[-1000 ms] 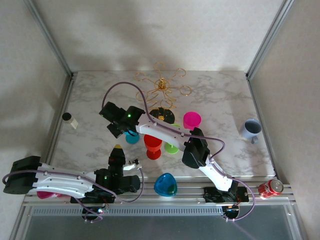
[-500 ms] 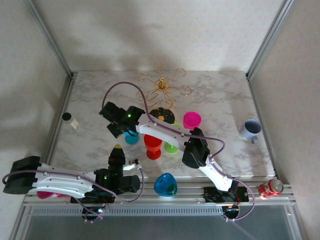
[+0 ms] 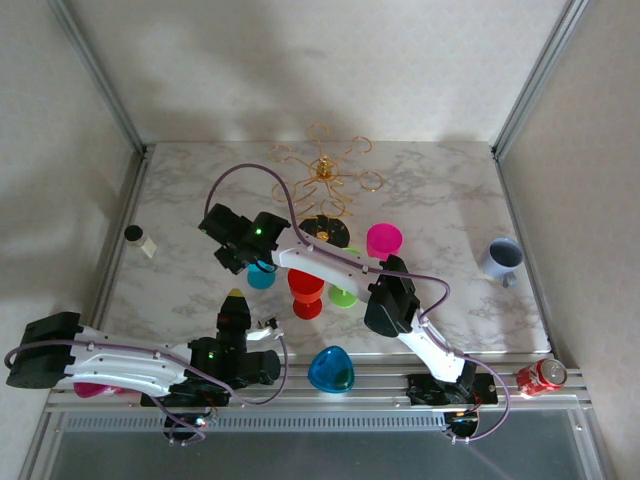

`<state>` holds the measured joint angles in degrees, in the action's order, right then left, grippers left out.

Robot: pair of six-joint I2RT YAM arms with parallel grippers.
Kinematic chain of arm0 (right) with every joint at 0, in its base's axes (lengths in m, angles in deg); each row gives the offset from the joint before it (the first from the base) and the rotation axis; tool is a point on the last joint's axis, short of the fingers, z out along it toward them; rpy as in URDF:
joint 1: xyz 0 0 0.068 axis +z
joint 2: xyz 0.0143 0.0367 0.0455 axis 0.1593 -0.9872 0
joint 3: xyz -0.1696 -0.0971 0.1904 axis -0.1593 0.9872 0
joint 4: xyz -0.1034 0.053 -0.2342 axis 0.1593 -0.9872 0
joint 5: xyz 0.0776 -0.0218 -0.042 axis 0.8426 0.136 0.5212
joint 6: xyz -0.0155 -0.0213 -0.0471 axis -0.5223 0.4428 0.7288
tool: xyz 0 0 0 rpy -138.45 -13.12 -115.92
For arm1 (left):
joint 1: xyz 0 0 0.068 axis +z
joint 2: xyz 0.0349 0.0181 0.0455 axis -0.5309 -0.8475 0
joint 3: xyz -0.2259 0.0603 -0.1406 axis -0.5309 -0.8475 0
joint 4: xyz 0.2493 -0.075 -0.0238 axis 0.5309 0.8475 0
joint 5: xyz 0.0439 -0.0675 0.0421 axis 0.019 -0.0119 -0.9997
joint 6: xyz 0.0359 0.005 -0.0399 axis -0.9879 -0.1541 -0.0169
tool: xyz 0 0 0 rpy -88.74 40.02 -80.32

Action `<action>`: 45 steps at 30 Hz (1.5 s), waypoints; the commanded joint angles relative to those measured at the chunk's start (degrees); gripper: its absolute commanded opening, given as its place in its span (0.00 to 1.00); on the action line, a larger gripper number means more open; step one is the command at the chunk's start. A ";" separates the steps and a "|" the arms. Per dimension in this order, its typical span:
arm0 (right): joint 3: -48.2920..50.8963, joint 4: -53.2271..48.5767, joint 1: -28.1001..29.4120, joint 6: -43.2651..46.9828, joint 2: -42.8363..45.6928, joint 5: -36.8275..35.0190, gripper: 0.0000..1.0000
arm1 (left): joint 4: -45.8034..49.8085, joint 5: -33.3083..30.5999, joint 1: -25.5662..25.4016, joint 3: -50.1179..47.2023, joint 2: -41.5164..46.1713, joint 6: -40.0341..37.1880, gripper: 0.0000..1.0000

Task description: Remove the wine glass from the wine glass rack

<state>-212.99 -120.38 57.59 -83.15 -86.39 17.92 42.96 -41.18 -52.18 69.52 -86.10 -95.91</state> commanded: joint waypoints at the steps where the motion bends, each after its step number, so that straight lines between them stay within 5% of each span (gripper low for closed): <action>1: -1.26 -1.07 0.68 -0.14 2.32 -0.54 0.24 | 0.09 -3.59 -0.40 -0.68 0.67 -0.85 0.04; 22: -6.72 -2.92 0.73 3.12 5.01 -4.36 0.49 | -0.01 -3.52 -0.41 -0.68 0.87 -0.85 0.05; 45: -8.70 -2.39 1.21 6.43 19.46 -0.75 0.54 | 1.21 -1.81 0.36 11.06 0.08 8.07 0.11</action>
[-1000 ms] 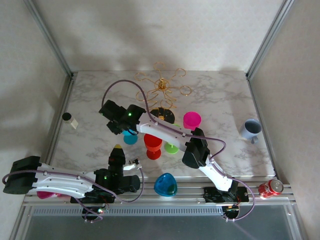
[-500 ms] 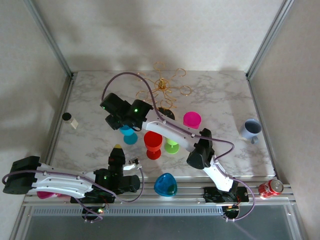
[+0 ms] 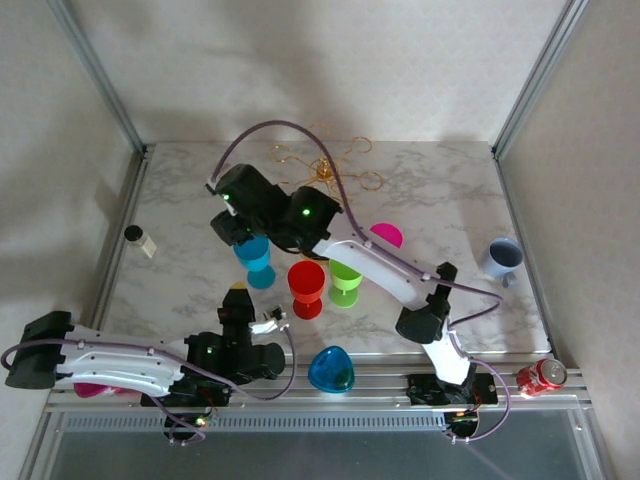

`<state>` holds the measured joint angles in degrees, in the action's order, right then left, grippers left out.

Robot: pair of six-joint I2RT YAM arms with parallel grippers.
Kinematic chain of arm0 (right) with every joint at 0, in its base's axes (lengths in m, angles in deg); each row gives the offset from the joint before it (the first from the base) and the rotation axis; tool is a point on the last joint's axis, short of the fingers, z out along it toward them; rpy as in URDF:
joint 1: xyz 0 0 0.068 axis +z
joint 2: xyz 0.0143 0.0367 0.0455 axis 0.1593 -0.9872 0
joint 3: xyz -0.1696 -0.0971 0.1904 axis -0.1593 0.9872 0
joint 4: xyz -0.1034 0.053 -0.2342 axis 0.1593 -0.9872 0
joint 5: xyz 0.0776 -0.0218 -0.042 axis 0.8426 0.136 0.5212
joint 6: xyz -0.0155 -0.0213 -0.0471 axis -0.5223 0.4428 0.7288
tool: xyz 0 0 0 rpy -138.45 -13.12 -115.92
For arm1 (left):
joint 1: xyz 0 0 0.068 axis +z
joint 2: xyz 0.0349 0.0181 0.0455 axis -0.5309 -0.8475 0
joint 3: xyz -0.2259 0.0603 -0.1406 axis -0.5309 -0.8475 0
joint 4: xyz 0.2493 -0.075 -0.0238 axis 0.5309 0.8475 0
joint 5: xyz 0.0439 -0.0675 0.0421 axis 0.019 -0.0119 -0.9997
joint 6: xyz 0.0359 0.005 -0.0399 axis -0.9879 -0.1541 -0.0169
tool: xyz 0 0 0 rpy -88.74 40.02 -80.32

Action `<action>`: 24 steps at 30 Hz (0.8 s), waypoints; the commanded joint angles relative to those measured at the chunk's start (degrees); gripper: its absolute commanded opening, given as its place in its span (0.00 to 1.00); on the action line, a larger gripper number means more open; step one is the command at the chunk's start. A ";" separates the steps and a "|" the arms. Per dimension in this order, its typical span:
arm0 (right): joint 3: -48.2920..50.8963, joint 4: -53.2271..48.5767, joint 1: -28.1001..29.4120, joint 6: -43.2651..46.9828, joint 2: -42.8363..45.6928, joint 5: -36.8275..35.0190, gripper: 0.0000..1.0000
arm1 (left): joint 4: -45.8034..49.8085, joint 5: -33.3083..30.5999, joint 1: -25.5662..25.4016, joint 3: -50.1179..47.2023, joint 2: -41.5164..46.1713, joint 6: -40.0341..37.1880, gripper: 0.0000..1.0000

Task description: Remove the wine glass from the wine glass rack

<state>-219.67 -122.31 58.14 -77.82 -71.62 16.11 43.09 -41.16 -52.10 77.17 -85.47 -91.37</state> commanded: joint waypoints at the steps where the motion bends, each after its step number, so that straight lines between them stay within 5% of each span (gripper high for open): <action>1: -1.89 -0.69 0.70 1.25 5.60 0.94 0.55 | 0.89 -2.20 0.31 4.81 -0.57 3.73 0.11; 7: 3.29 0.57 0.65 2.48 13.75 -2.41 0.55 | -4.57 -1.63 2.30 15.25 1.25 4.04 0.15; 12: 9.28 1.74 -2.03 2.82 21.51 -6.75 0.58 | -13.87 6.47 10.04 24.60 1.71 4.06 0.21; 24: 25.83 1.06 -20.91 -1.35 37.73 -6.31 0.61 | -14.04 45.99 49.71 46.44 -8.18 33.26 0.37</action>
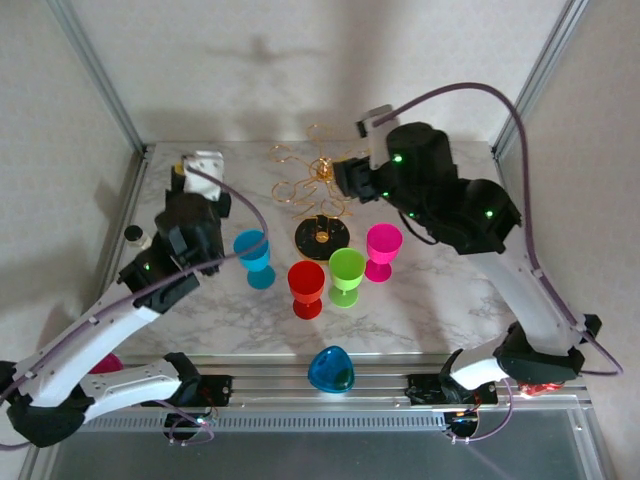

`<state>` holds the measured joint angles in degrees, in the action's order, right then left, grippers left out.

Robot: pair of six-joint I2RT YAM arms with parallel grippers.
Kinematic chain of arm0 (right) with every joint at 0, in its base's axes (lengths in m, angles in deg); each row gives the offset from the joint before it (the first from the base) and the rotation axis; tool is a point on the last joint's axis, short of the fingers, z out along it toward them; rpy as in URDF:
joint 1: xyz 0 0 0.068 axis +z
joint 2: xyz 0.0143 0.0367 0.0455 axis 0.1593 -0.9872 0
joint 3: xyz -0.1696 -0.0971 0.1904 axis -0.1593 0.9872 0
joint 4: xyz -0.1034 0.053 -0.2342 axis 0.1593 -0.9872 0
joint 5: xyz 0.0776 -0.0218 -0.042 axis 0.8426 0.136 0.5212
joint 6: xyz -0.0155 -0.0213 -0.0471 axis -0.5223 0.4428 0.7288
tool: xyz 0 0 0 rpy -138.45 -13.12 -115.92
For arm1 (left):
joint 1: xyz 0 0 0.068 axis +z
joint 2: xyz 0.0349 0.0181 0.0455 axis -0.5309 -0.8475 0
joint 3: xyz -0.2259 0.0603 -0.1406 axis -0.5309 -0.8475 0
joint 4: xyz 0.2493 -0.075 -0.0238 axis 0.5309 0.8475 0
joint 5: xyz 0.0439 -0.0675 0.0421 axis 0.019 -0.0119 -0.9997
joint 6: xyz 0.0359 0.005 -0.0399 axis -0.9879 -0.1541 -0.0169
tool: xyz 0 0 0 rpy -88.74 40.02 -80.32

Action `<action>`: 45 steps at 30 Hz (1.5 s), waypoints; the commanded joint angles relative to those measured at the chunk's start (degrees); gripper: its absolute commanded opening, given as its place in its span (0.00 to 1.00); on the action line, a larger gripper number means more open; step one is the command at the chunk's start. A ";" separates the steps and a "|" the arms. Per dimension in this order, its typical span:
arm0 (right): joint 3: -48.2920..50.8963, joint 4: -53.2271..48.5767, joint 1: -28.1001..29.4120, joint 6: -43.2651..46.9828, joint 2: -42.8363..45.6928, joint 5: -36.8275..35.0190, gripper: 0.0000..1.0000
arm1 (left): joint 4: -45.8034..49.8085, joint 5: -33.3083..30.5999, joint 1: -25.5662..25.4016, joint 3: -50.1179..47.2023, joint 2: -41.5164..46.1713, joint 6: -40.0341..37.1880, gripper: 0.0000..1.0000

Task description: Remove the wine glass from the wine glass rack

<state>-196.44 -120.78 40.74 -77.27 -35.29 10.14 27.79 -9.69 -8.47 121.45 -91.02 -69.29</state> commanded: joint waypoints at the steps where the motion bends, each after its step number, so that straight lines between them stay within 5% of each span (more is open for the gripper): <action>1: 4.30 -0.63 -5.98 -2.64 2.18 1.44 0.61 | 1.51 18.65 9.89 2.65 -3.47 14.25 0.38; 11: 20.85 4.91 -24.28 -3.64 7.27 7.13 0.65 | -1.18 46.42 35.28 2.10 -11.05 32.17 0.47; 14: 24.91 7.59 -28.60 -3.97 7.25 9.17 0.77 | -3.13 48.94 38.25 1.41 -13.47 34.22 0.54; 16: 27.91 10.17 -31.33 -4.43 7.45 10.40 0.98 | -4.52 48.31 38.82 0.79 -14.80 33.81 0.60; 18: 31.07 13.29 -33.12 -4.21 8.00 10.90 0.99 | -5.35 48.41 38.95 0.51 -16.02 32.73 0.70; 19: 33.11 15.10 -34.05 -3.89 8.30 10.52 0.99 | -5.98 48.21 39.03 0.11 -16.41 32.24 0.88; 21: 36.03 17.46 -35.66 -3.66 8.40 10.30 0.99 | -7.25 47.63 39.50 -0.96 -17.31 31.61 0.99; 31: 52.40 34.07 -42.29 -0.40 5.99 6.19 0.99 | -17.10 46.42 44.99 -8.76 -20.62 31.71 1.00; 45: 65.60 51.05 -45.78 -0.69 2.92 6.12 0.99 | -33.44 38.88 45.85 -22.93 -20.56 26.95 1.00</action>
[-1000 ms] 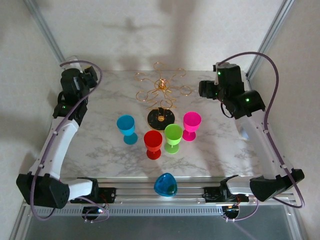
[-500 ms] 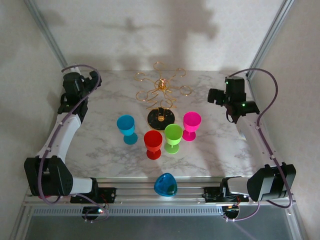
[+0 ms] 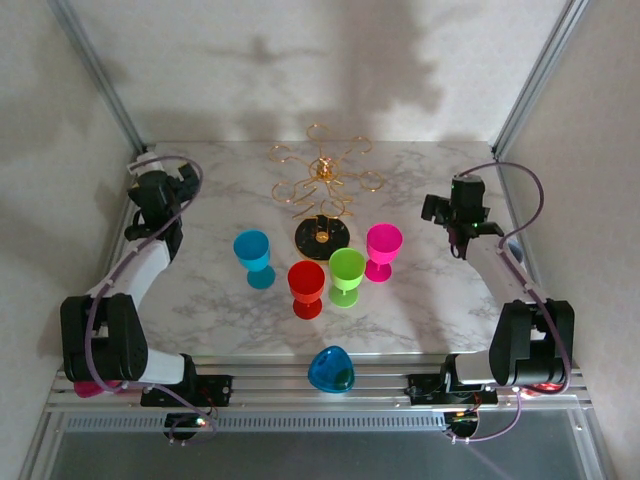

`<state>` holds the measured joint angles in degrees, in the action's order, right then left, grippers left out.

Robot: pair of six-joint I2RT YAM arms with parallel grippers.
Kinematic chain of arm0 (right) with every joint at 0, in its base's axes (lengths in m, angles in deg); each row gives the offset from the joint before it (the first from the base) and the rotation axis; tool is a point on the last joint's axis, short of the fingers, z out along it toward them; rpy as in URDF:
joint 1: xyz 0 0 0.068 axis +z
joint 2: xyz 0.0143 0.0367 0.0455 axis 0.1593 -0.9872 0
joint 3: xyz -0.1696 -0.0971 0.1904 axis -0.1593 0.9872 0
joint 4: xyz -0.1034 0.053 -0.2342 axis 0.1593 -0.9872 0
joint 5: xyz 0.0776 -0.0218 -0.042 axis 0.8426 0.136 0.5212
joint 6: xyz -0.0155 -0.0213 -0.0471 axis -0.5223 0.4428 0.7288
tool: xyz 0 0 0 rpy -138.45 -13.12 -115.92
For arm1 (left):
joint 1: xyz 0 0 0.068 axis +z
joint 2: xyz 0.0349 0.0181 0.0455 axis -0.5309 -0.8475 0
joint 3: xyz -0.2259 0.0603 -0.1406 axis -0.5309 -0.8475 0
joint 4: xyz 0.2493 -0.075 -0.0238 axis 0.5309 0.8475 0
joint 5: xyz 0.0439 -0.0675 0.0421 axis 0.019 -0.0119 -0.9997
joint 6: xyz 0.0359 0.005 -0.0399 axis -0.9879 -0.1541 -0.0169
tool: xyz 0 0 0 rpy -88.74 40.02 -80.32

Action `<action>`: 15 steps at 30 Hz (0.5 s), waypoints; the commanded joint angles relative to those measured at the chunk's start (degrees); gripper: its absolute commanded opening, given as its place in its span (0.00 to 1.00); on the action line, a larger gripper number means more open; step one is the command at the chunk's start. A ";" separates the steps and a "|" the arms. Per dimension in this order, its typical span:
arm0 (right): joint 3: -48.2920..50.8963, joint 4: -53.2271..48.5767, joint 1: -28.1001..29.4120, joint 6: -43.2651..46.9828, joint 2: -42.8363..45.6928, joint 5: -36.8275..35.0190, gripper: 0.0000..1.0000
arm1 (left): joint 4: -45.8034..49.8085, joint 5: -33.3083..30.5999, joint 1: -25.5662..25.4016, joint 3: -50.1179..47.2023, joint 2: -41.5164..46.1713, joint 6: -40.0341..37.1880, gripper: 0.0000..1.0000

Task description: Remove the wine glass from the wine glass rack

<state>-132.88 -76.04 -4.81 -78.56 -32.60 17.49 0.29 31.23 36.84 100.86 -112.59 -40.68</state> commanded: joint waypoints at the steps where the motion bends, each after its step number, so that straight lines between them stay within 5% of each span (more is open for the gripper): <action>1: 2.74 7.30 -0.32 0.58 0.34 -1.20 0.99 | -7.01 -1.62 0.50 -3.79 1.21 -1.88 1.00; 9: 7.52 13.10 -0.41 0.66 0.33 -1.81 0.99 | -13.29 -0.10 0.11 -12.58 3.88 0.10 1.00; 15: 12.24 18.76 -0.41 1.19 1.25 -2.23 0.99 | -19.94 -4.85 -2.32 -21.50 6.30 -0.73 0.99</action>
<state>-122.65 -62.40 -4.87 -78.50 -32.56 17.33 -14.00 29.46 35.59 82.02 -107.91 -41.40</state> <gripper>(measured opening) 0.990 0.989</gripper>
